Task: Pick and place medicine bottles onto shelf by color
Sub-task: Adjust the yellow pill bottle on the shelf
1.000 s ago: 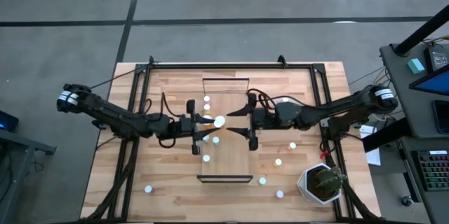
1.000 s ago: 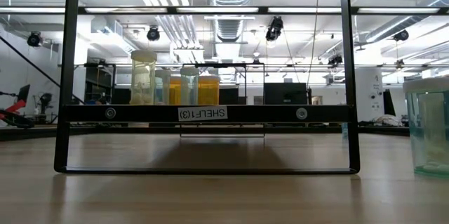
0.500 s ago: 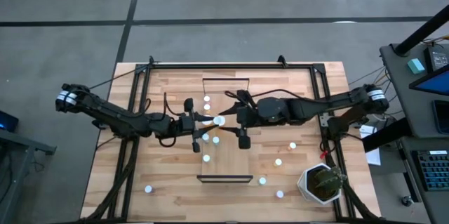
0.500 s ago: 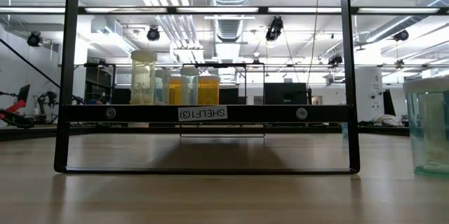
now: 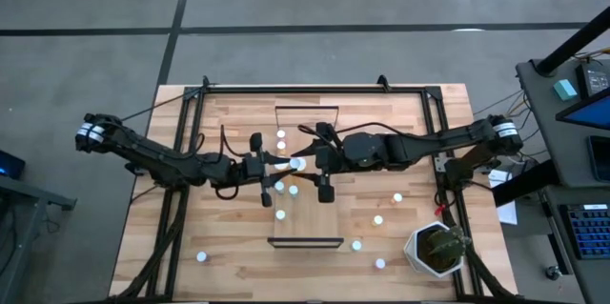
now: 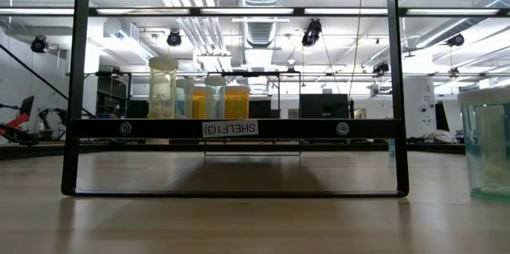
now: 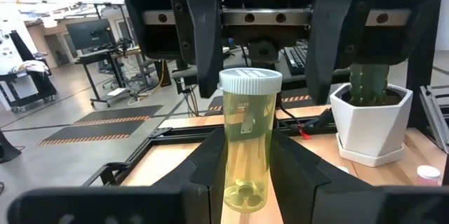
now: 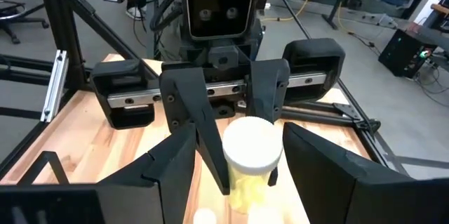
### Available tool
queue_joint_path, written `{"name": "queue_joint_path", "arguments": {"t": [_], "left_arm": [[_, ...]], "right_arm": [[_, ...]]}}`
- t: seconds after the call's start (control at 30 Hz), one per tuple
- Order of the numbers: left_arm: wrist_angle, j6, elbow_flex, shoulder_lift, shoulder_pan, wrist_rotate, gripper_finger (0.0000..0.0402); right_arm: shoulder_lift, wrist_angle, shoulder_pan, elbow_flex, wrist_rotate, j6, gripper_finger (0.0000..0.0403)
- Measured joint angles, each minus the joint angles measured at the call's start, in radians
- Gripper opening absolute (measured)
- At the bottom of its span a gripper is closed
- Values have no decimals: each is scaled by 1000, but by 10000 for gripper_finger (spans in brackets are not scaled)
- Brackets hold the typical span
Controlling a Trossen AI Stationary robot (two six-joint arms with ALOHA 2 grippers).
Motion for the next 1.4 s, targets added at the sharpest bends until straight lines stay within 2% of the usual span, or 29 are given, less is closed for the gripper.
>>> {"name": "queue_joint_path", "arguments": {"t": [0.13,0.37,0.47,0.77,1.2,1.4], "left_arm": [[1,1,0,0,0,0,75],[0,2,0,0,-1,1,75],[1,2,0,0,-1,1,75],[7,4,0,0,-1,1,81],[-8,3,-13,-19,-5,-1,184],[-191,-9,-15,-102,-39,-1,192]], "right_arm": [[0,6,0,0,7,-8,190],[0,6,-1,0,10,-11,116],[0,5,0,0,10,-19,98],[0,6,0,0,10,-21,107],[-6,-46,0,3,6,14,108],[-31,-111,12,-11,0,58,108]]}}
